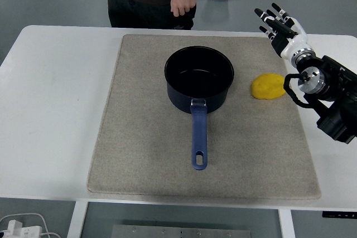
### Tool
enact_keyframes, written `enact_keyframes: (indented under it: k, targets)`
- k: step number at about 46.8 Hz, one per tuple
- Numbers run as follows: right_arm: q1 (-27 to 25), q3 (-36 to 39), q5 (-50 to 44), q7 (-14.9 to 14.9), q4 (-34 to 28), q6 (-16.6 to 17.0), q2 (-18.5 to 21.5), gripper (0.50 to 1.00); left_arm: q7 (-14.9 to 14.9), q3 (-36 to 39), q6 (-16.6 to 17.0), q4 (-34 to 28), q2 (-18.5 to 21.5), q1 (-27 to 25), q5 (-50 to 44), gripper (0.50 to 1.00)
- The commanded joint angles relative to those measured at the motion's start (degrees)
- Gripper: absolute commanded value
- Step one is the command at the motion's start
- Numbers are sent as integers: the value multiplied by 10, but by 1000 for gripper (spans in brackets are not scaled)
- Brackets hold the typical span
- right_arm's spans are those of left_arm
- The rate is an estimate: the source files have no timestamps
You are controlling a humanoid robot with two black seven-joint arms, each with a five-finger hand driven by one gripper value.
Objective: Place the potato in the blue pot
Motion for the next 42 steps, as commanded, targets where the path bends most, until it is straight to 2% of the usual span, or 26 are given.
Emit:
enact_keyframes:
  k: [1, 31, 37, 42]
  targets:
    - [0, 0, 0, 0, 0, 0, -1, 958, -1, -1, -2, -2, 0, 0, 1, 996]
    - [-1, -2, -4, 0, 0, 2, -2, 958, -1, -1, -10, -8, 0, 10, -1, 996]
    - [-6, -2, -39, 2, 0, 45, -9, 958, -1, -1, -10, -7, 0, 9, -1, 996]
    - [-11, -4, -94, 24, 0, 61, -14, 958, -1, -1, -10, -7, 0, 9, -1, 996]
